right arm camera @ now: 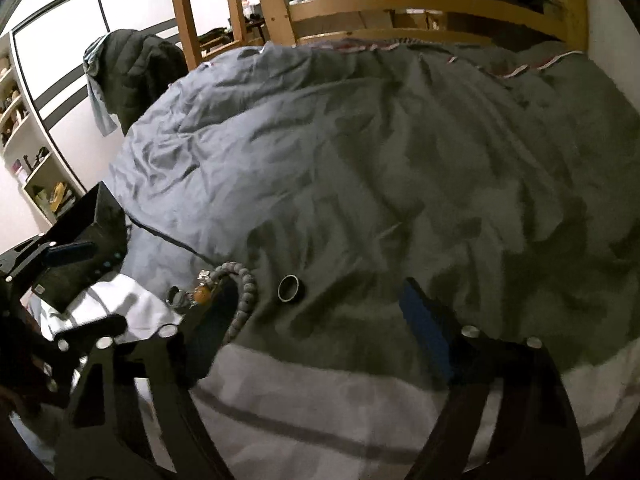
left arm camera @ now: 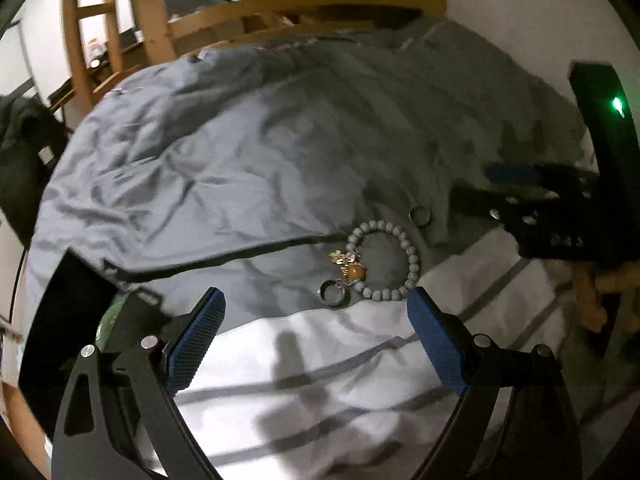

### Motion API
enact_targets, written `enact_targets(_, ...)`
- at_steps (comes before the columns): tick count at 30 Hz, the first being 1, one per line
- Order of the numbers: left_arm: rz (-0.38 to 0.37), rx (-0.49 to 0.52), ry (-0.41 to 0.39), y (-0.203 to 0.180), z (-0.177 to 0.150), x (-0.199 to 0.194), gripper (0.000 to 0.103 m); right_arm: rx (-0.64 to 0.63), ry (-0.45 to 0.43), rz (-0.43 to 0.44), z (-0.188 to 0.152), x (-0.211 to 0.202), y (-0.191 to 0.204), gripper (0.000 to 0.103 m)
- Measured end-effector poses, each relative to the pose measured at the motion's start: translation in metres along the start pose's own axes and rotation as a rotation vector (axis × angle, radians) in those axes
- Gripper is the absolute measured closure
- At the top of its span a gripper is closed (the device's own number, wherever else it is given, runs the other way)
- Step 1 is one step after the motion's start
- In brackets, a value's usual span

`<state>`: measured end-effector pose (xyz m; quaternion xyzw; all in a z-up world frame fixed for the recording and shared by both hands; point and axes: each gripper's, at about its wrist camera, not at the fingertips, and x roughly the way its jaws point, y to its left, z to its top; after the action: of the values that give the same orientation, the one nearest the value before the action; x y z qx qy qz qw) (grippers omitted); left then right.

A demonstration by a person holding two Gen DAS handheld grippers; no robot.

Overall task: Organize jewelry
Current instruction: 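Move both grippers back to the remaining jewelry on the bed, then grasp the silver ring with the left gripper while the right grasps the dark ring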

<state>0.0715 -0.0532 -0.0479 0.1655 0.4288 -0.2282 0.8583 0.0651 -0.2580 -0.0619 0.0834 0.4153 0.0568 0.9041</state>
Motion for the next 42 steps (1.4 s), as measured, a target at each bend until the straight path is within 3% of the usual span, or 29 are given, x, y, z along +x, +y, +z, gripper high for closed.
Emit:
enact_targets(1, -0.007, 0.008, 0.008, -0.001, 0.001, 0.007, 0.013, -0.009, -0.002, 0.013, 0.001, 0.005, 0.001, 0.028)
enact_targets(4, -0.041, 0.008, 0.028, 0.0, 0.002, 0.022, 0.031, -0.04, -0.005, 0.042, 0.002, 0.014, 0.007, 0.033)
enact_targets(6, -0.056, 0.008, 0.035, 0.0, 0.003, 0.031, 0.045, -0.031, 0.003, 0.087, 0.001, 0.019, 0.006, 0.043)
enact_targets(10, -0.081, 0.011, 0.061, 0.0, 0.002, 0.043, 0.055, -0.048, -0.002, 0.125, -0.001, 0.023, 0.007, 0.068)
enact_targets(13, -0.093, 0.015, 0.073, -0.001, 0.0, 0.047, 0.056, -0.08, 0.0, 0.132, -0.002, 0.026, 0.014, 0.068)
enact_targets(17, -0.095, 0.021, 0.083, -0.002, -0.001, 0.051, 0.057, -0.1, 0.04, 0.071, -0.005, 0.042, 0.015, 0.067)
enact_targets(22, -0.097, 0.019, 0.091, -0.001, -0.003, 0.054, 0.071, -0.148, 0.052, 0.029, -0.007, 0.052, 0.023, 0.067)
enact_targets(23, -0.093, 0.017, 0.094, -0.001, -0.003, 0.055, 0.079, -0.157, 0.057, 0.022, -0.007, 0.053, 0.024, 0.068)
enact_targets(32, -0.093, 0.021, 0.095, -0.002, -0.004, 0.053, 0.083, -0.157, 0.029, 0.022, -0.008, 0.047, 0.024, 0.088)
enact_targets(42, -0.086, -0.01, 0.071, 0.006, 0.0, 0.043, 0.083, -0.122, -0.045, 0.065, -0.003, 0.029, 0.019, 0.091)
